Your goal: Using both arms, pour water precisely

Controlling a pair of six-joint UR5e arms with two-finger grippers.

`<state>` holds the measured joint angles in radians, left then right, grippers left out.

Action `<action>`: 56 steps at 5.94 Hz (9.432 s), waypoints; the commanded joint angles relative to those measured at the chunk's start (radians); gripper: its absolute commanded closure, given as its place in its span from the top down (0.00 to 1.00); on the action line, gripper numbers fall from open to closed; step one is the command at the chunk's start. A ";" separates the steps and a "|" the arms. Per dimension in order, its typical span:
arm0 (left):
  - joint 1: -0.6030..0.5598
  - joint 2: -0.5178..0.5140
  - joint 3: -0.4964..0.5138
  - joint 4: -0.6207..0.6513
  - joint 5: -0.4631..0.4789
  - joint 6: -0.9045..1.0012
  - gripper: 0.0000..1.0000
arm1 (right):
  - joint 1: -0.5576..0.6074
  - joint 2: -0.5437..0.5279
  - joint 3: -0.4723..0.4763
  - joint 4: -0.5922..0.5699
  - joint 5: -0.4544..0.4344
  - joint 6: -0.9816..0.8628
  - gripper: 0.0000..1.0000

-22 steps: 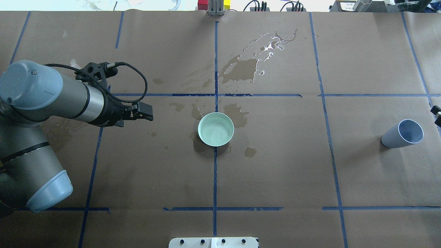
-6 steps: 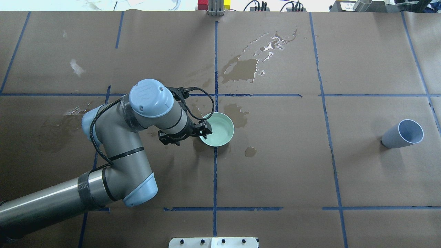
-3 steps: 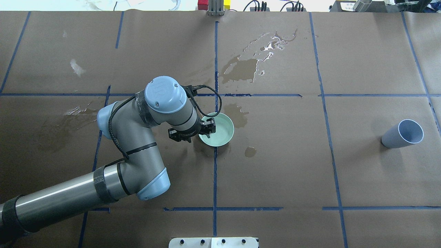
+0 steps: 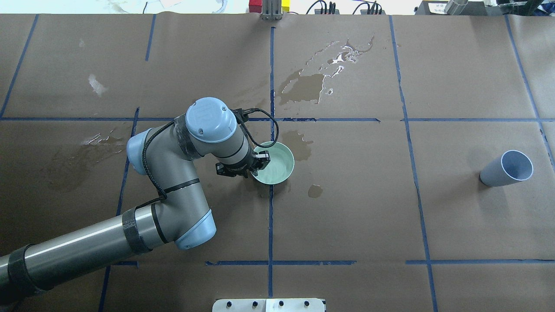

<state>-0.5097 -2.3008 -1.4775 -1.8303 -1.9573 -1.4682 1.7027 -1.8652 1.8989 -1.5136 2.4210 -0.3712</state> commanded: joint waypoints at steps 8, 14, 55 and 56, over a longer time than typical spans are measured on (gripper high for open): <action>-0.242 0.384 -0.237 -0.114 -0.202 0.458 0.00 | 0.000 0.011 0.015 -0.002 0.004 0.000 1.00; -0.584 0.692 -0.045 -0.250 -0.489 1.078 0.00 | -0.002 0.001 0.022 -0.008 0.052 0.005 1.00; -1.034 0.972 -0.455 0.482 -0.384 1.597 1.00 | -0.146 -0.035 0.069 -0.145 -0.052 0.172 1.00; -1.034 0.974 -0.455 0.482 -0.382 1.597 1.00 | -0.147 -0.035 0.072 -0.145 -0.052 0.170 1.00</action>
<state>-1.5432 -1.3288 -1.9327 -1.3487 -2.3402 0.1288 1.5567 -1.9006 1.9689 -1.6584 2.3684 -0.2001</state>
